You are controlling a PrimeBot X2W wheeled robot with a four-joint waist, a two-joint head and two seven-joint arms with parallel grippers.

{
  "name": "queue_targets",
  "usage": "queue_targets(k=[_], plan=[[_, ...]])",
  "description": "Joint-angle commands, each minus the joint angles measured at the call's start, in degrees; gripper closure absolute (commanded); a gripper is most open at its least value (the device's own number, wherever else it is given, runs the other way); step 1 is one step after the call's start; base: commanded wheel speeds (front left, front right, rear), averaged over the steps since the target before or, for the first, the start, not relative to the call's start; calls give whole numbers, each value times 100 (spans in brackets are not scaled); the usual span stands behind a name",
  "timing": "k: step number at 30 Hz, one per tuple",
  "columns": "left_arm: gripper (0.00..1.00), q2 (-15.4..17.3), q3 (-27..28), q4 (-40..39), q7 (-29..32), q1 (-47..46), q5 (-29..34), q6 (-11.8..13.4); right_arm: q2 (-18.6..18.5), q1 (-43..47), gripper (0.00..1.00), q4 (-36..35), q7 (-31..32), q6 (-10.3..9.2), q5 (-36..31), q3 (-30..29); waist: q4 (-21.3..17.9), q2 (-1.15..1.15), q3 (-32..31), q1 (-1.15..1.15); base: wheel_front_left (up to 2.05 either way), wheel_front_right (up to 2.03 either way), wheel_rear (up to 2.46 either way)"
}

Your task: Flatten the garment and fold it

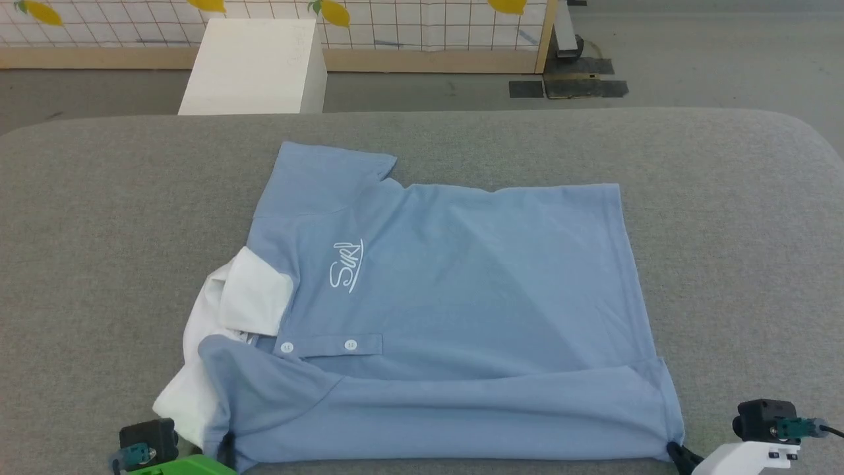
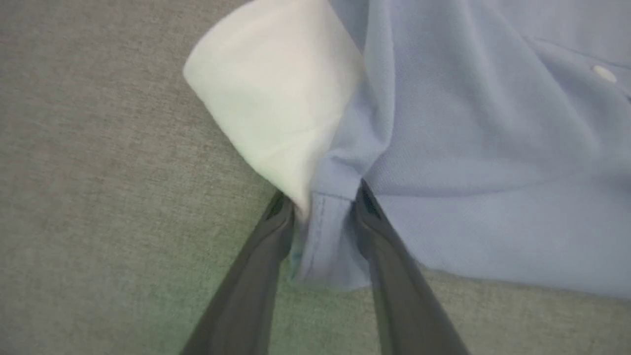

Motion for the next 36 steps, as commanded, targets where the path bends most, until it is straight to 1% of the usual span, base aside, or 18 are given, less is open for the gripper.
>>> queue_targets(k=[1, 5, 8, 13, 17, 20, 24, 25, 26, 29, 30, 32, 36], plan=[[0, -22, -21, 94, -83, -109, 46, -47, -2, -94, 0, 100, -99, -10, 84, 43, 4, 0, 1, 0, 0, 0, 0], [0, 88, -71, 203, -416, -421, 281, -189, -2, -161, 0, 109, -510, -10, 58, 123, 24, 0, 28, 0, 0, 0, 0], [0, 300, -64, 221, -649, -800, 490, -344, -2, -303, 0, -34, -977, -10, -40, 152, -22, 0, 87, 0, 0, 0, 0], [0, 657, 1, 54, -881, -1484, 788, -514, -2, -579, 0, -372, -1752, -10, -127, 302, -213, 0, 296, 0, 0, 0, 0], [0, 942, -15, -103, -918, -2281, 1009, -769, -2, -813, 0, -604, -2449, -10, -181, 475, -363, 0, 641, 0, 0, 0, 0], [0, 1096, -76, -10, -810, -3076, 1121, -1035, -2, -1039, 0, -721, -2884, -10, -254, 662, -522, 0, 981, 0, 0, 0, 0], [0, 1172, -152, 349, -506, -4092, 1084, -1411, -2, -1357, 0, -797, -3342, -10, -307, 840, -730, 0, 1437, 0, 0, 0, 0], [0, 1207, -201, 482, -336, -4353, 1057, -1546, -2, -1448, 0, -816, -3438, -10, -310, 886, -795, 0, 1571, 0, 0, 0, 0], [0, 1204, -200, 583, -212, -4548, 996, -1617, -2, -1518, 0, -822, -3500, -10, -315, 917, -841, 0, 1658, 0, 0, 0, 0], [0, 1335, -246, 886, 348, -5158, 921, -1810, -2, -1763, 0, -860, -3630, -10, -344, 1043, -1045, 0, 1978, 0, 0, 0, 0], [0, 1360, -256, 960, 513, -5305, 889, -1844, -2, -1830, 0, -863, -3657, -10, -346, 1071, -1096, 0, 2051, 0, 0, 0, 0], [0, 1402, -245, 1126, 1007, -5570, 776, -1835, -2, -1965, 0, -855, -3709, -10, -340, 1124, -1210, 0, 2214, 0, 0, 0, 0], [0, 1473, -187, 1312, 1909, -5982, 576, -1691, -2, -2140, 0, -861, -3752, -10, -314, 1240, -1413, 0, 2467, 0, 0, 0, 0]])
